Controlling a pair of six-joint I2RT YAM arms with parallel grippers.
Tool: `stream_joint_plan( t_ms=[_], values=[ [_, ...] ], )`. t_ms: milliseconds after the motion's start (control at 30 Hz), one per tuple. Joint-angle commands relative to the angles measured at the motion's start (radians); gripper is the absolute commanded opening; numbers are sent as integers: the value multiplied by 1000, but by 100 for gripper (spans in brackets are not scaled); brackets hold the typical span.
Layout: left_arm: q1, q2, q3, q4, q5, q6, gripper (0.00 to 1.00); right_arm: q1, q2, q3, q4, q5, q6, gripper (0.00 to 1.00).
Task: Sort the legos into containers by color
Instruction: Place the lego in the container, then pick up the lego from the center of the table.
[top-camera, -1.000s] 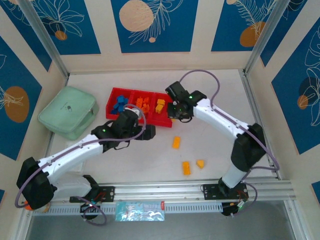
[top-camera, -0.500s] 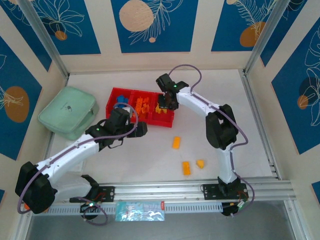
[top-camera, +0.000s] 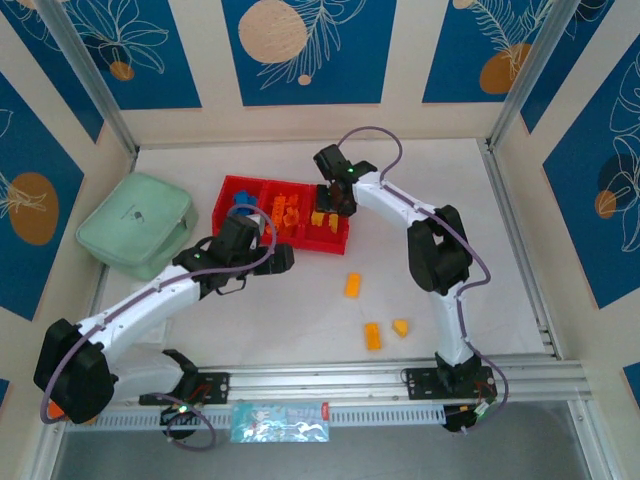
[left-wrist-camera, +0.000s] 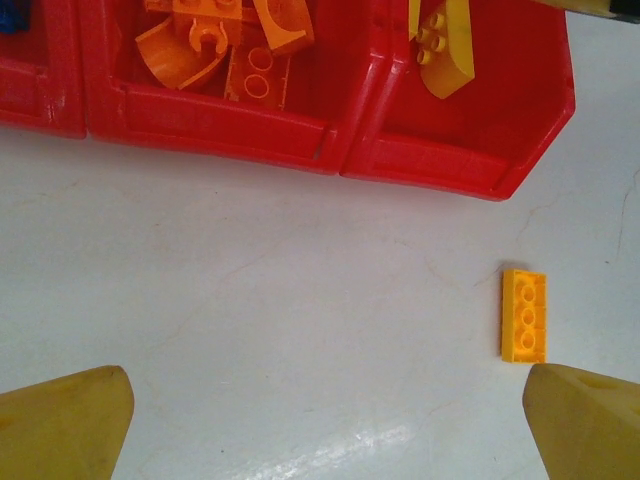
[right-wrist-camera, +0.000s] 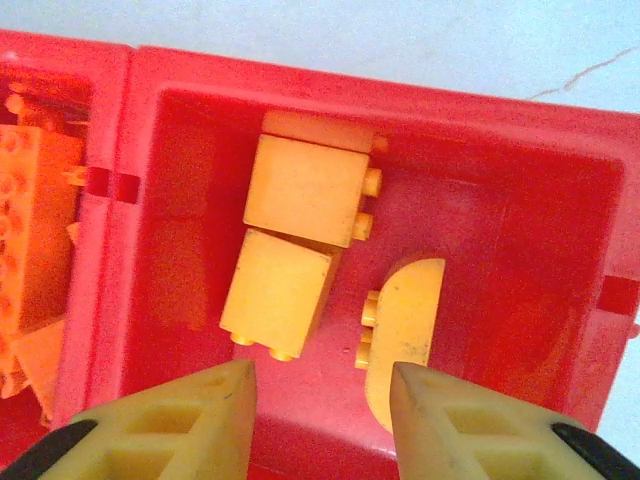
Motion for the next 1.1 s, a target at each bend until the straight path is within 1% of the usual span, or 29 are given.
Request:
stream_joint_plan(
  t_ms=[0,100,200,400,600,700,800,867,1067],
  values=[
    [11,0,24,-8,23,27,99,3,-98,-11,40,-64,-21,41],
    [11,-10,22,-1,40,26,99,6,-166,-62,68,-122,-23,42],
    [9,-17,18,-2,62,20,99,5,-249,-143,75,-146,-22,43],
    [-15,-51,-26,48,99,-10,99,11,-421,-330,28,-122,-30,48],
    [-77,-53,-61,76,84,-41,99,48,-557,-538,-2,-74,-3,54],
    [-112,-47,-77,102,75,-55,99,75,-589,-614,-13,-72,30,56],
    [-146,-39,-97,134,52,-80,99,111,-611,-685,-11,-42,75,59],
    [-167,-31,-102,148,43,-86,99,121,-625,-740,11,-58,116,60],
    [-190,-22,-112,153,18,-104,99,150,-602,-841,49,-53,194,65]
  ],
)
